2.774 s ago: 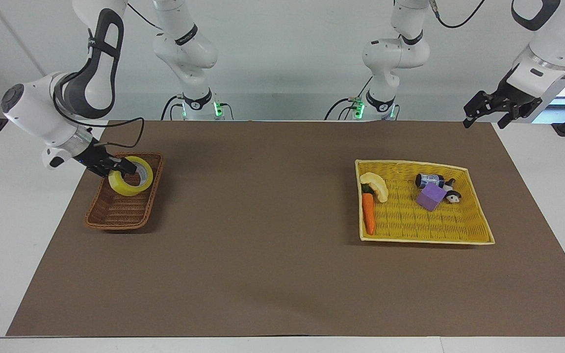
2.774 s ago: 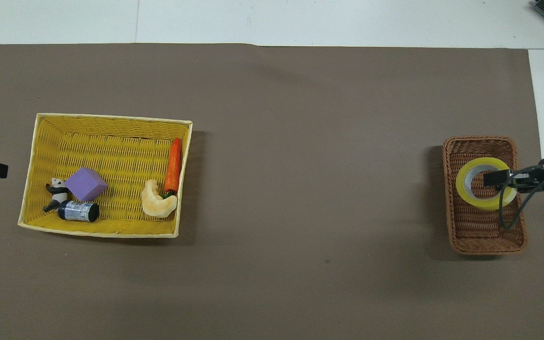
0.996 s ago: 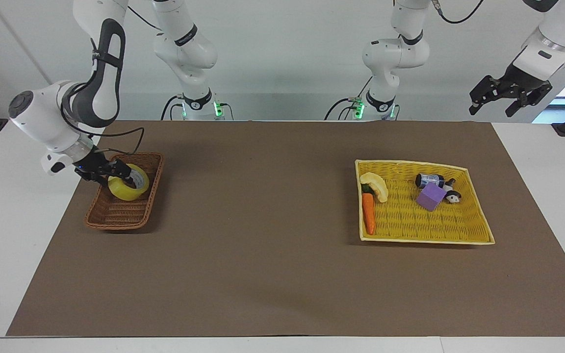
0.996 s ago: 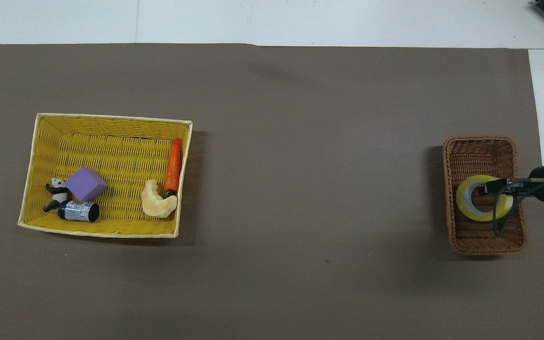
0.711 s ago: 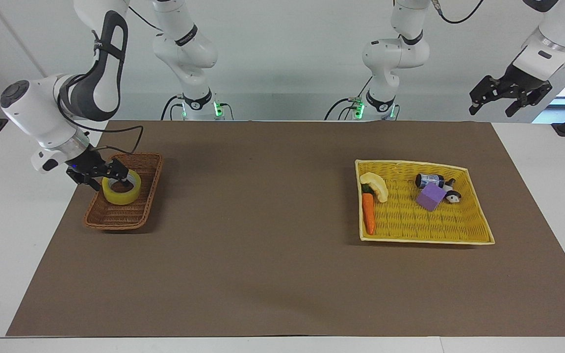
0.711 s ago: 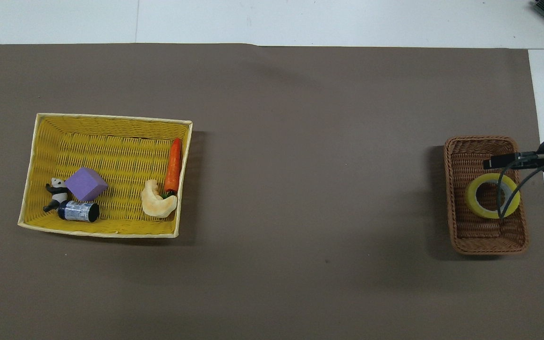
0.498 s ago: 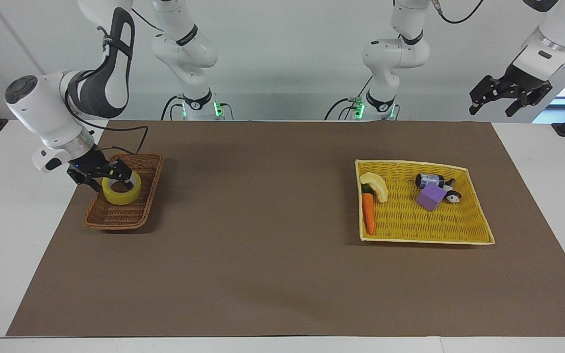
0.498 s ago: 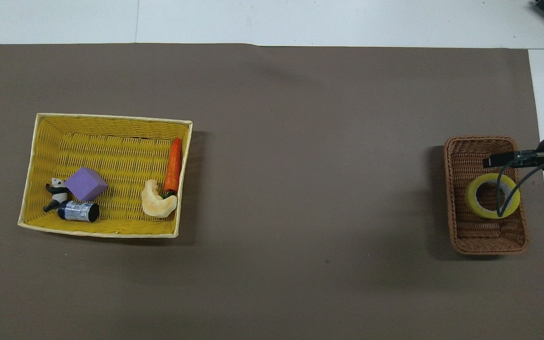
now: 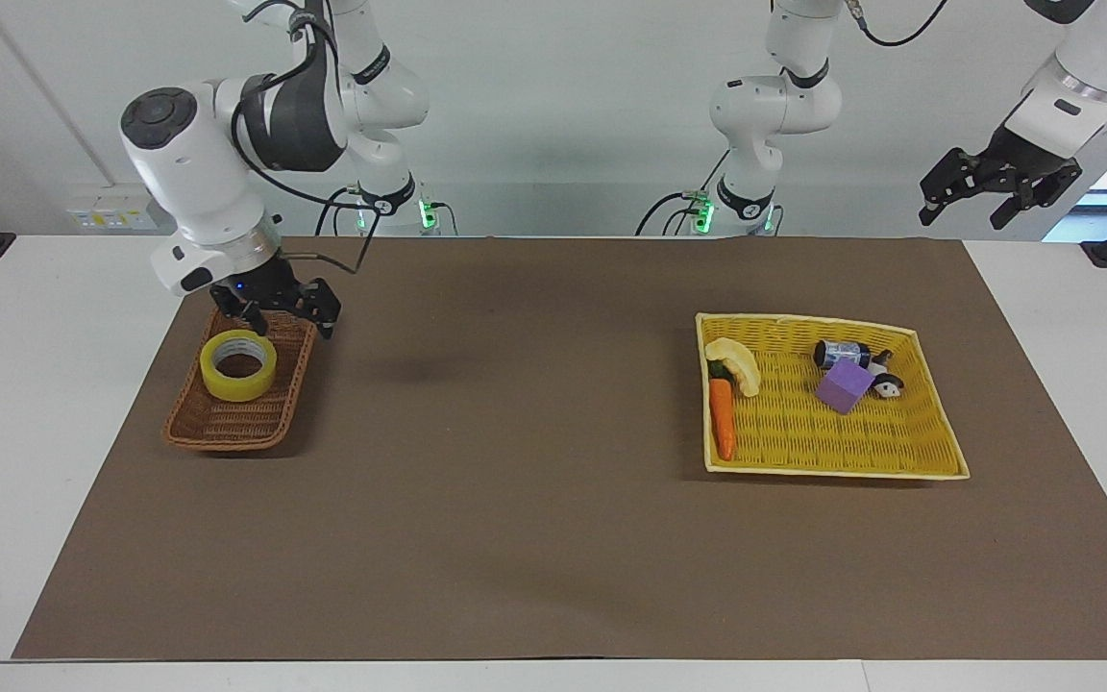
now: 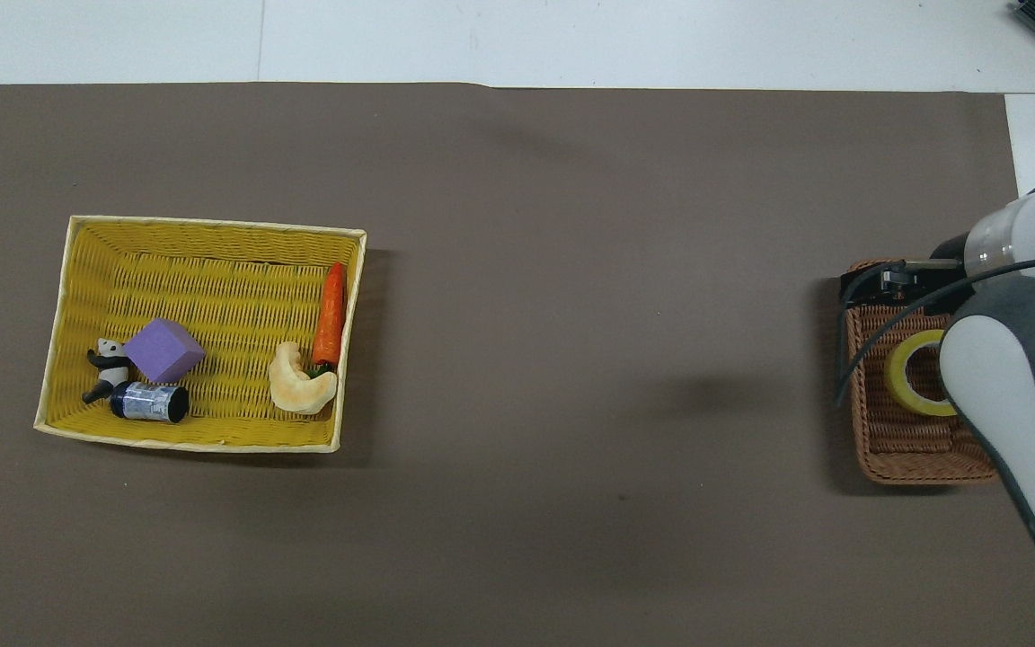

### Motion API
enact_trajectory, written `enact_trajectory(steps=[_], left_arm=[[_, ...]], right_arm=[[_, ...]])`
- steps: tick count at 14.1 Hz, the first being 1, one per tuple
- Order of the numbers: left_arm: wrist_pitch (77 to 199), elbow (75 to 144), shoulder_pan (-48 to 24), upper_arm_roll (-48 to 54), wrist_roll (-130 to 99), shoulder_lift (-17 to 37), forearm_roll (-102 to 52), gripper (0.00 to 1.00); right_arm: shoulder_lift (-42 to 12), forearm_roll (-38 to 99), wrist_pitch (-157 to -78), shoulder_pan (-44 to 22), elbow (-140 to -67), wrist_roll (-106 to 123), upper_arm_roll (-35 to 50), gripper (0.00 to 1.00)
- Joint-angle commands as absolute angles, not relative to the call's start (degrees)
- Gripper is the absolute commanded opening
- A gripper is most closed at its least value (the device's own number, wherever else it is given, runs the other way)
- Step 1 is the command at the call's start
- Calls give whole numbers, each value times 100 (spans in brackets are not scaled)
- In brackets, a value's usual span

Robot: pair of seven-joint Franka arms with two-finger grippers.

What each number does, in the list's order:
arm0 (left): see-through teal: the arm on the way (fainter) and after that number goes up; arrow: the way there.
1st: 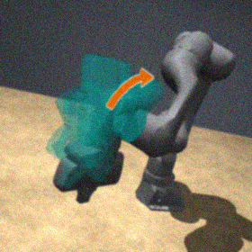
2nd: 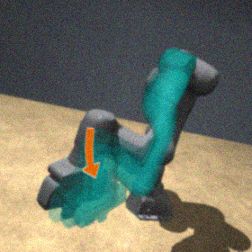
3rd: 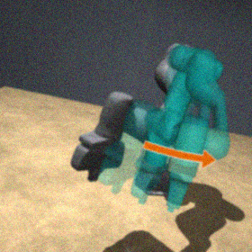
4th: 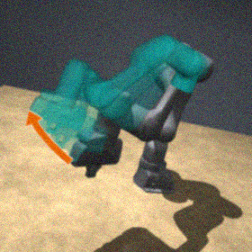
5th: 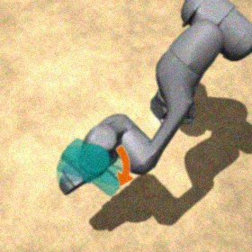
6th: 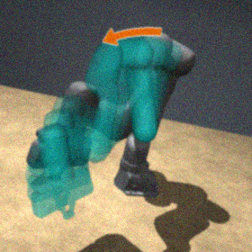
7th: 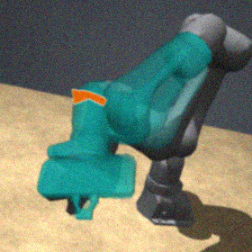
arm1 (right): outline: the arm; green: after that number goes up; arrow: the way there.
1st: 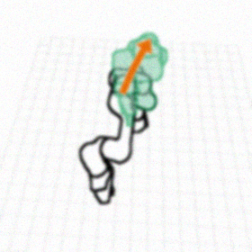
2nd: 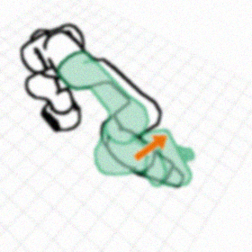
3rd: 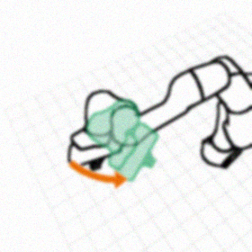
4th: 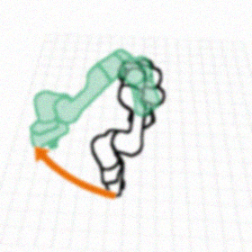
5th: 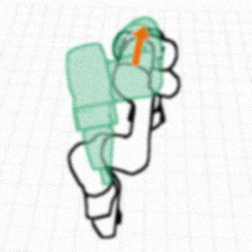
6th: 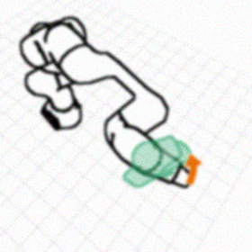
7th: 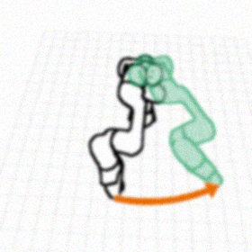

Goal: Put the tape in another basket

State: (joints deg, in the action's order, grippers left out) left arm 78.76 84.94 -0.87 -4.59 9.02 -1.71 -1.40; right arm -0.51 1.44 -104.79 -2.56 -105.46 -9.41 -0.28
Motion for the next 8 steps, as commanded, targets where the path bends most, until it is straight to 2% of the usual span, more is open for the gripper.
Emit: enact_trajectory(steps=[1, 5, 8], left_arm=[[7770, 8393, -62, -448, 976, -132, -70, 100], [7770, 8385, -62, -448, 976, -132, -70, 100], [7770, 8385, -62, -448, 976, -132, -70, 100]], right_arm=[[263, -122, -10153, -745, -10652, -1816, -44, 100], [378, -219, -10020, -1300, -10478, -2522, 44, 100], [290, -299, -9223, -1292, -9408, -2461, 62, 100]])
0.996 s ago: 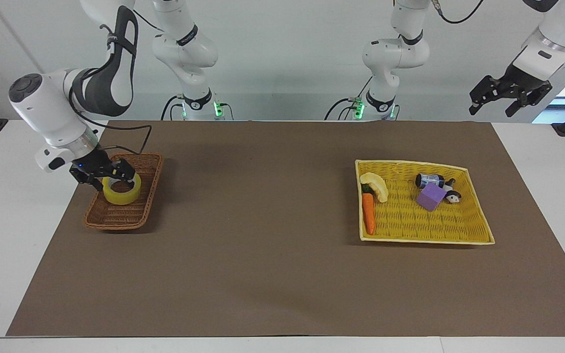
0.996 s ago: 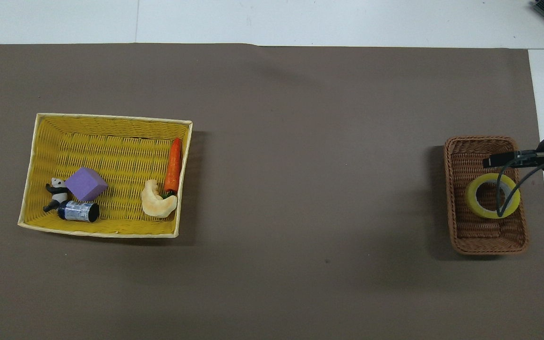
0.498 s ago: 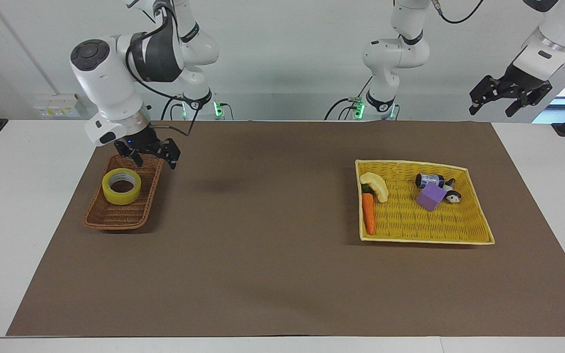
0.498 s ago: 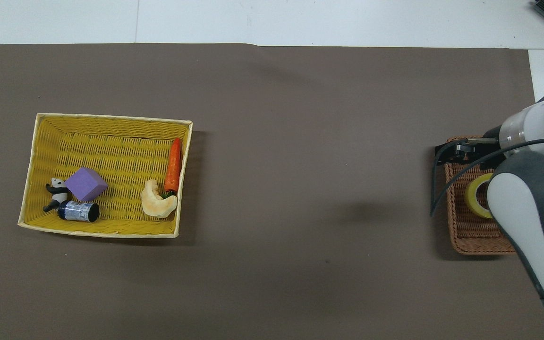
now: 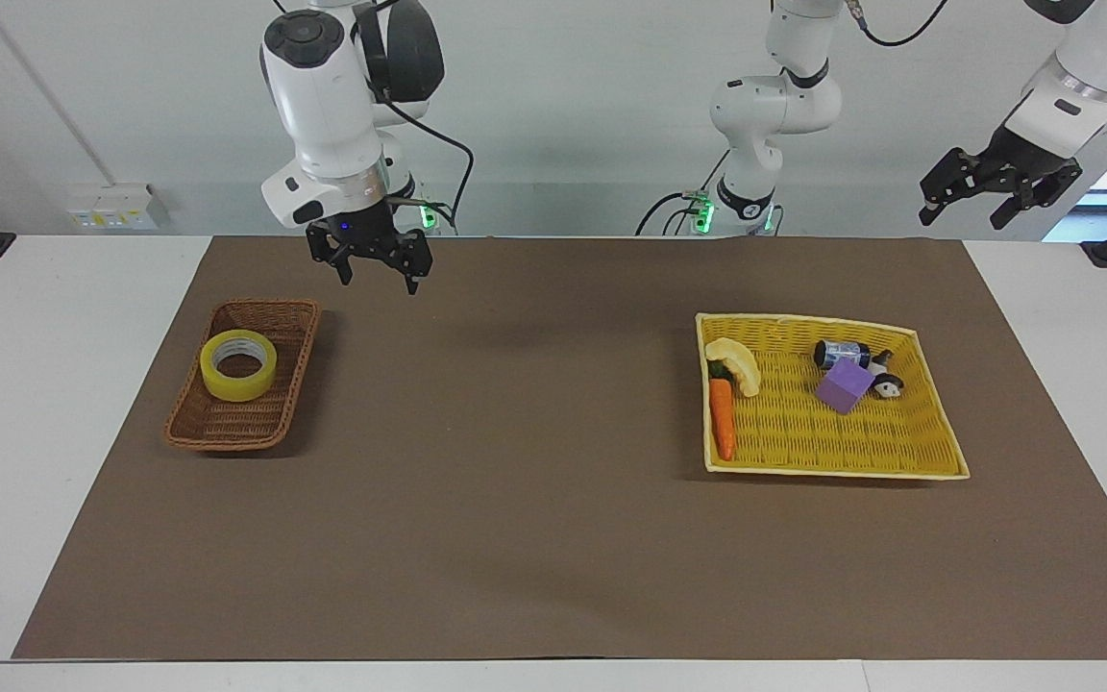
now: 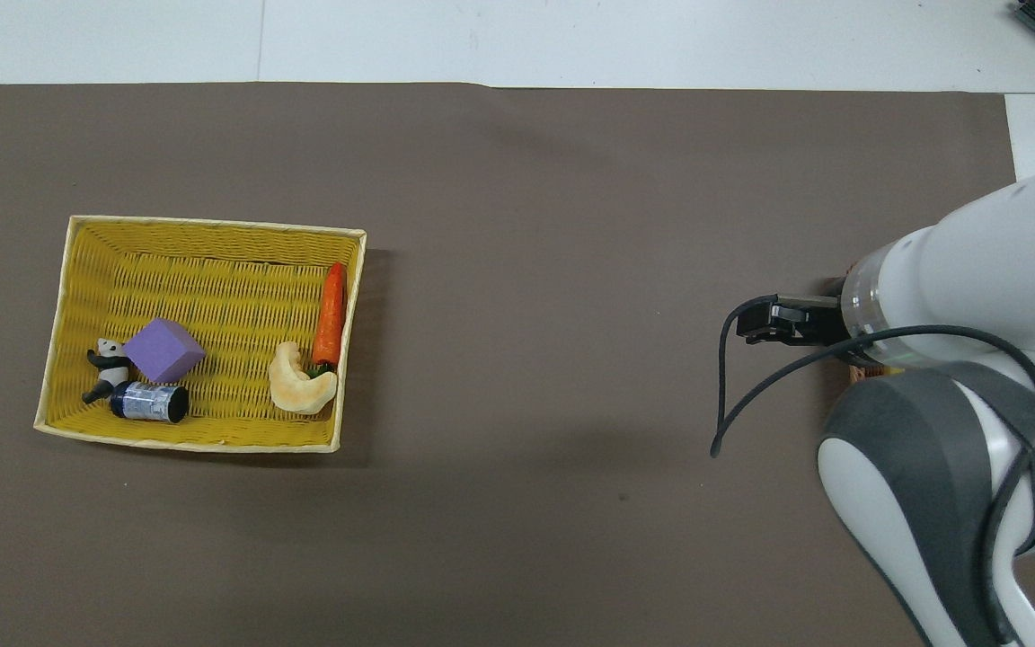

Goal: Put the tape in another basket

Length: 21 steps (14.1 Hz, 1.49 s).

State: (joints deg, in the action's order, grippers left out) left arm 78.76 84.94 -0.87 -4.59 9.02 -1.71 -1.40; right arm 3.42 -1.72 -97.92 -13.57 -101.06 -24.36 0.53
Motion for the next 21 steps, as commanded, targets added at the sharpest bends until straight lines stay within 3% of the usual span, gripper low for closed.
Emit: enact_trajectory(steps=[1, 7, 12, 21], left_arm=[[7770, 8385, -62, -448, 976, -132, -70, 100], [7770, 8393, -62, -448, 976, -132, -70, 100], [7770, 8385, -62, -448, 976, -132, -70, 100], [7770, 8385, -62, -448, 976, -132, -70, 100]], right_arm=[[290, -299, -8959, -1248, -9117, -2435, 62, 100], [360, -238, -7797, -906, -8078, -1689, -149, 100], [781, 167, -7814, -431, -8753, -819, -290, 100], [756, -176, -8095, -413, -8807, -369, -281, 100]])
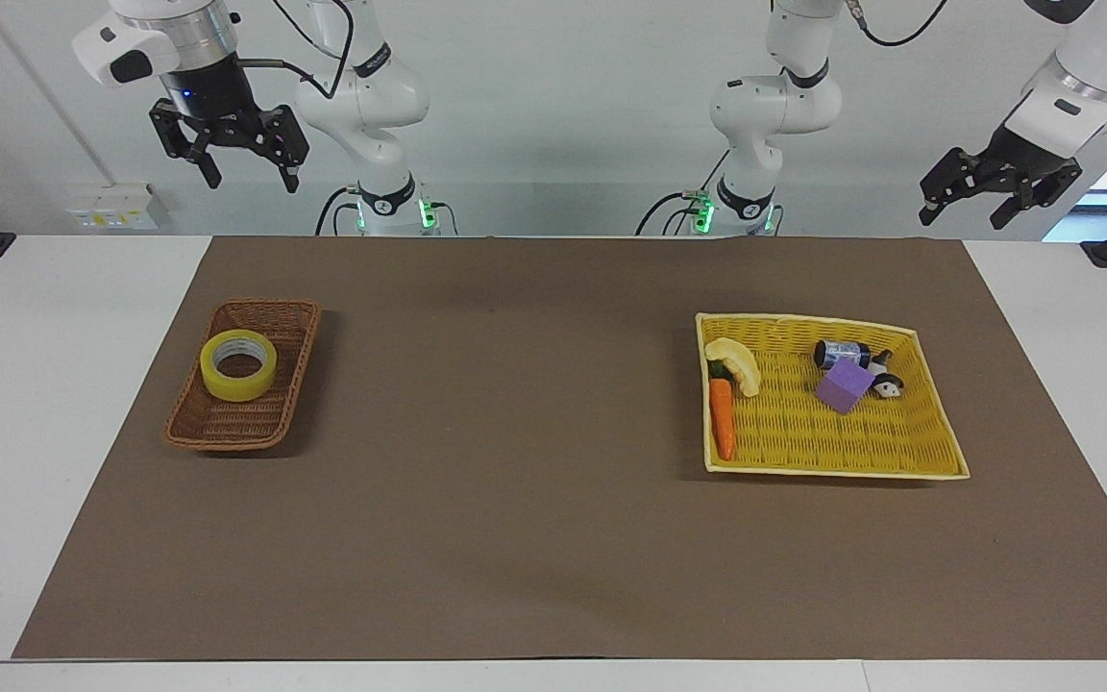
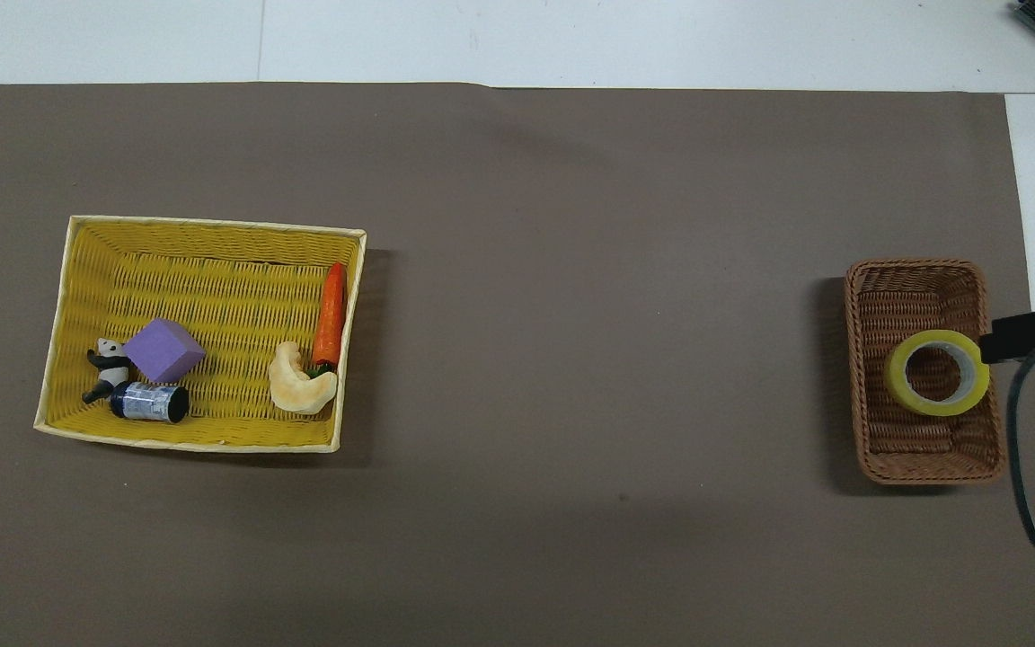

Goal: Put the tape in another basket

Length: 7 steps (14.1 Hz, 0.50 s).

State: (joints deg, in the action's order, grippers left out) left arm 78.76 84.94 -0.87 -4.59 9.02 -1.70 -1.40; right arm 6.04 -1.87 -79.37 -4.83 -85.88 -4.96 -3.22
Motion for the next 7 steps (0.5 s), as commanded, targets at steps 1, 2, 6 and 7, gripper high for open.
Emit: enact_trajectory(steps=[1, 2, 6, 7], left_arm=[[7761, 8393, -62, -448, 976, -132, -70, 100], [7769, 8385, -62, -448, 976, -132, -70, 100], [7769, 8385, -62, -448, 976, -132, -70, 100], [7761, 8385, -62, -448, 976, -132, -70, 100]], right_arm=[[756, -63, -8095, -404, -8815, -430, -281, 100], [773, -27, -8095, -404, -8859, -413, -290, 100], [835, -70, -8095, -255, -9026, -37, -299, 100], [835, -114, -8095, -255, -9026, 34, -299, 100]])
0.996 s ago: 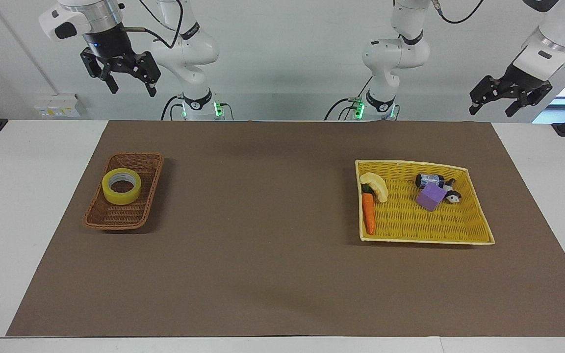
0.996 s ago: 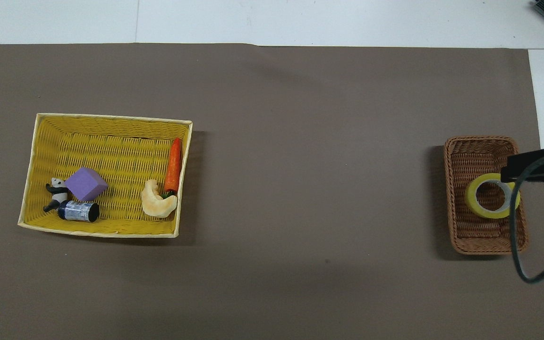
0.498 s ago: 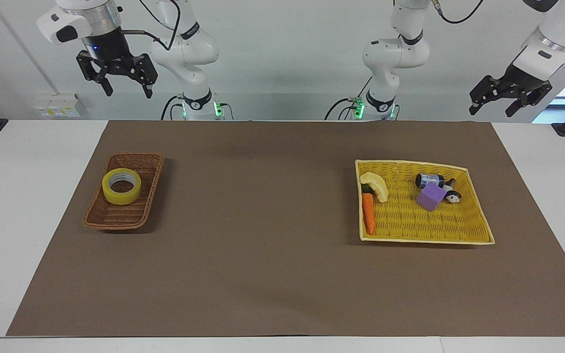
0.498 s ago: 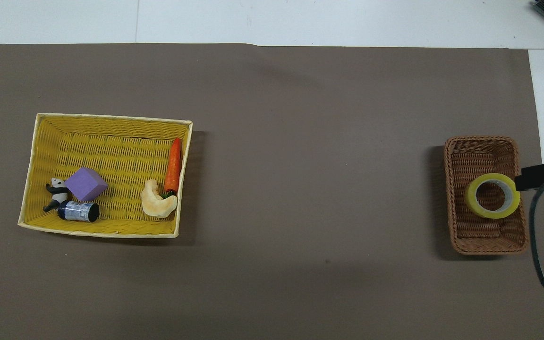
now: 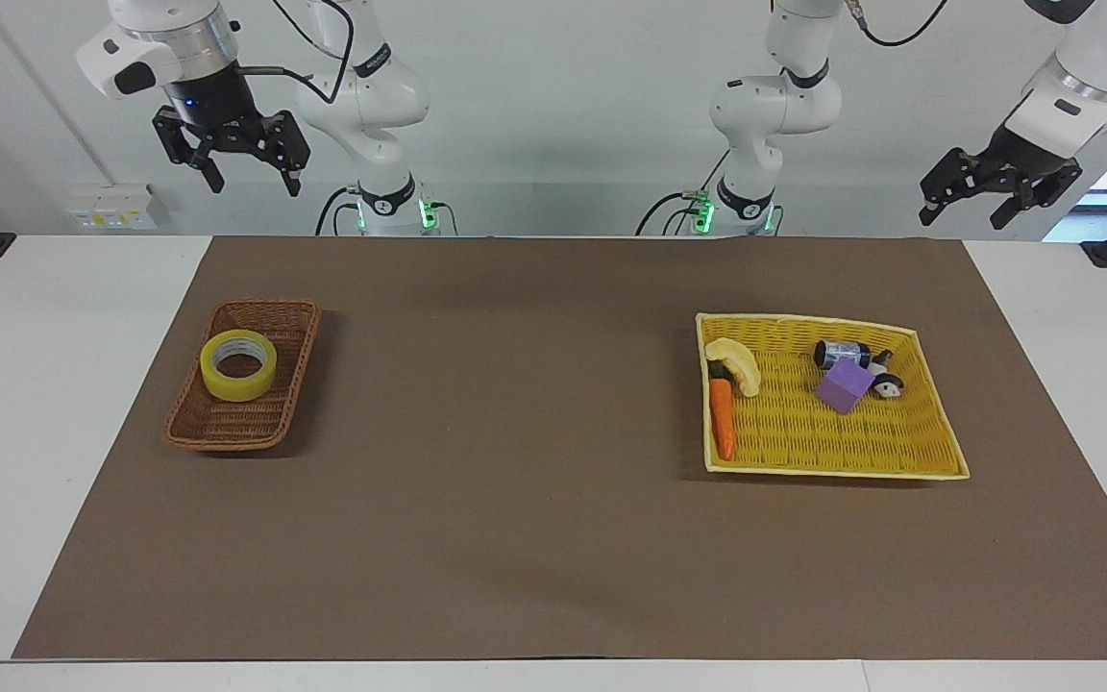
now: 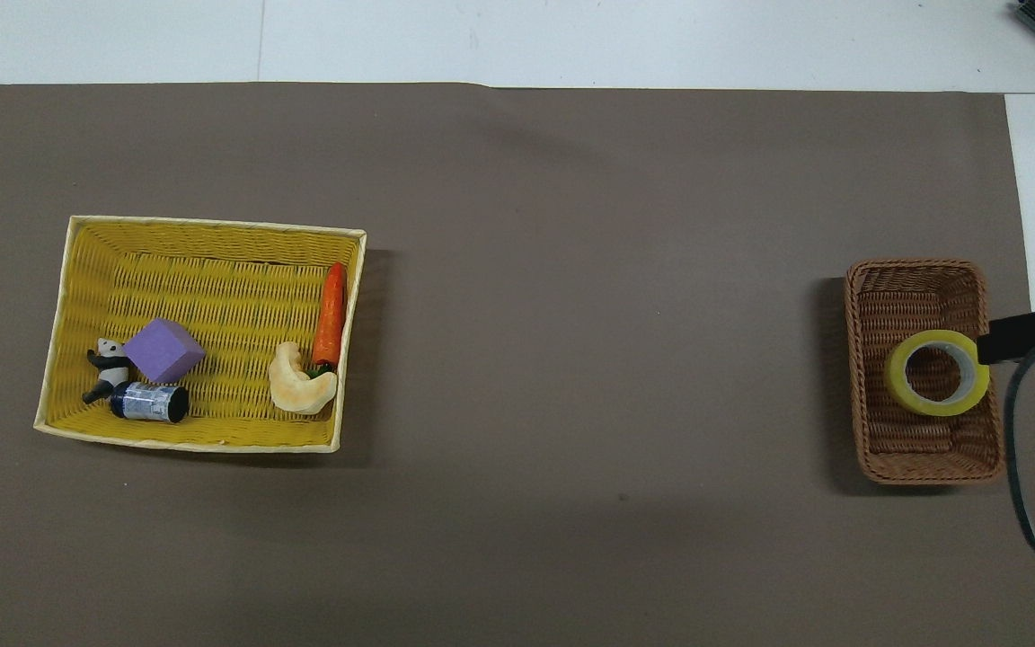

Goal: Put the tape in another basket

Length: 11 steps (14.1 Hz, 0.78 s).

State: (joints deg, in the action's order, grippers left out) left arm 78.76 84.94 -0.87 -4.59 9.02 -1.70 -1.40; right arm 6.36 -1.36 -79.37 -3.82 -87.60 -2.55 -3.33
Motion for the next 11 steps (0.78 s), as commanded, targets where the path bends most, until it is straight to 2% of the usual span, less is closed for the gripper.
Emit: enact_trajectory(steps=[1, 11], left_arm=[[7769, 8385, -62, -448, 976, -132, -70, 100], [7769, 8385, -62, -448, 976, -132, -70, 100]], right_arm=[[835, -114, -8095, -255, -9026, 35, -299, 100], [844, -27, -8016, -255, -8982, 9, -281, 100]])
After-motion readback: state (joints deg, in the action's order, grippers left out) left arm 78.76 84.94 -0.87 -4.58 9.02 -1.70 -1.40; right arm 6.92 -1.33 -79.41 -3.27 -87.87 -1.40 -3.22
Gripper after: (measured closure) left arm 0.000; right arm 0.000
